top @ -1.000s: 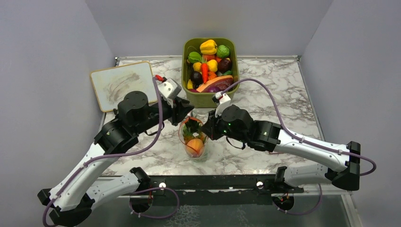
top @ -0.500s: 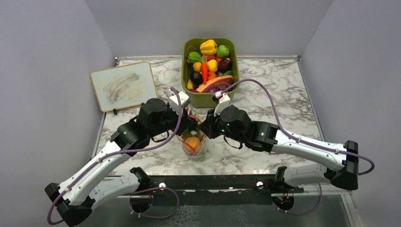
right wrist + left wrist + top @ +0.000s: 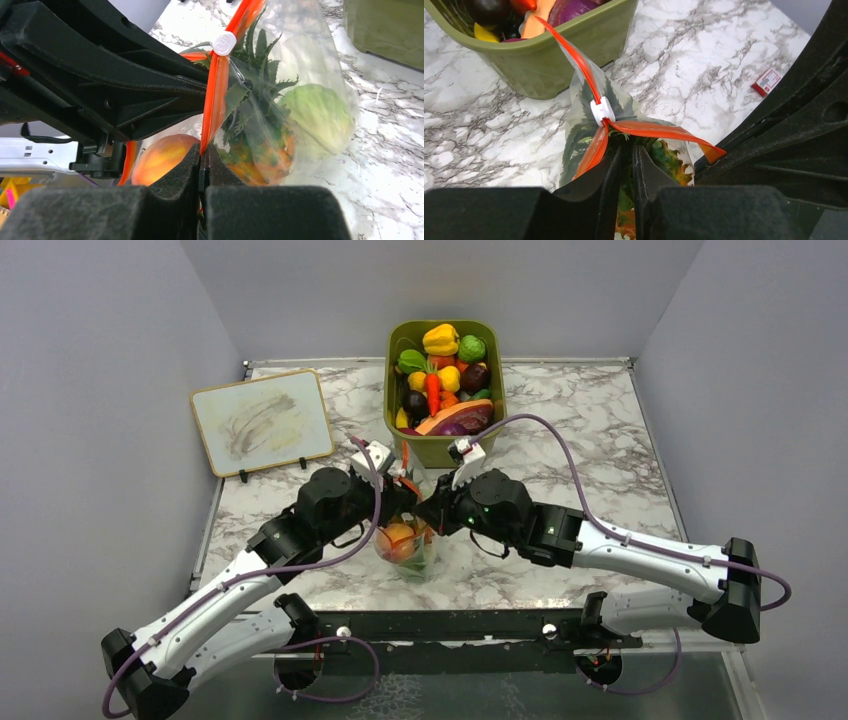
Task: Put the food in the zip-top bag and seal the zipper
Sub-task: Adjust the zipper food storage bag at the center of the board.
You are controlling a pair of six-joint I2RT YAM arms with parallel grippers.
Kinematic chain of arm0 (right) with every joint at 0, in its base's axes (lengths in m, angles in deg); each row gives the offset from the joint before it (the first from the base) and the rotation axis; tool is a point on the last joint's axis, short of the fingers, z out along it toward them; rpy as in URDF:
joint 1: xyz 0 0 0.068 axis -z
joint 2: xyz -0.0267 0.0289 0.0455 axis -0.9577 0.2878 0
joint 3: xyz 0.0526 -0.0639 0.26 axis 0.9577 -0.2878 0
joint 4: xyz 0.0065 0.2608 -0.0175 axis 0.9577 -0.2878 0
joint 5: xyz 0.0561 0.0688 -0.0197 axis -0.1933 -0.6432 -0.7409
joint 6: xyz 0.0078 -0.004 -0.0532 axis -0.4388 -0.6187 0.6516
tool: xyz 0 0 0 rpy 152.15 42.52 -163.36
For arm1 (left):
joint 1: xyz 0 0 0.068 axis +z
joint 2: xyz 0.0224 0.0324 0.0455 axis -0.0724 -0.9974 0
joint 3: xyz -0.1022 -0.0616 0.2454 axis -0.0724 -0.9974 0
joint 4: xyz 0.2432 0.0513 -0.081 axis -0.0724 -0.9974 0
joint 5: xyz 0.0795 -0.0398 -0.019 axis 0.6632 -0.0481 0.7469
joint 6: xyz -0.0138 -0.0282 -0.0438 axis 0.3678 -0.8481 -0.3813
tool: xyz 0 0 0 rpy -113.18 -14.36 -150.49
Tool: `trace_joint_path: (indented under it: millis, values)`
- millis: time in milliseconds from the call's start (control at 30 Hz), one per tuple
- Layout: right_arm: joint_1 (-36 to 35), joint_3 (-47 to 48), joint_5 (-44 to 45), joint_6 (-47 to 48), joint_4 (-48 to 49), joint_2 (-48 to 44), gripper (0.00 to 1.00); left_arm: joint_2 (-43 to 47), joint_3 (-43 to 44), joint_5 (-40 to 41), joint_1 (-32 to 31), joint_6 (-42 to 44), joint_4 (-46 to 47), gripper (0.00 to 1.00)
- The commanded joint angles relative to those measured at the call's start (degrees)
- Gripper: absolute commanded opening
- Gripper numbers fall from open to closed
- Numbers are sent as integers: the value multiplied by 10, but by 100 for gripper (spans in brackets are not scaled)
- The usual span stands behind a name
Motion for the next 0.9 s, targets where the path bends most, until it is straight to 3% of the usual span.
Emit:
trace_joint_path:
  millis: [0,133,333,567,700,767,867]
  values:
    - [0,-23,-42,7,68,-11,1,31,-57,48,-1,-61,131,18]
    - [-1,-33,-56,10,76,-7,1,32,-103,46,-1,-93,192,18]
    - [0,-49,-52,16,81,-25,1,8,-144,85,-19,-126,200,15]
    - [0,-65,-67,43,101,-32,1,-55,-146,176,-101,-88,207,14]
    - [0,-60,-68,58,104,-33,1,-68,-143,185,-108,-96,202,14]
    - [0,-58,-62,65,100,-35,1,-52,-132,199,-108,-96,182,16]
    - [0,-64,-56,70,99,-42,1,-19,-93,226,-108,-108,139,27]
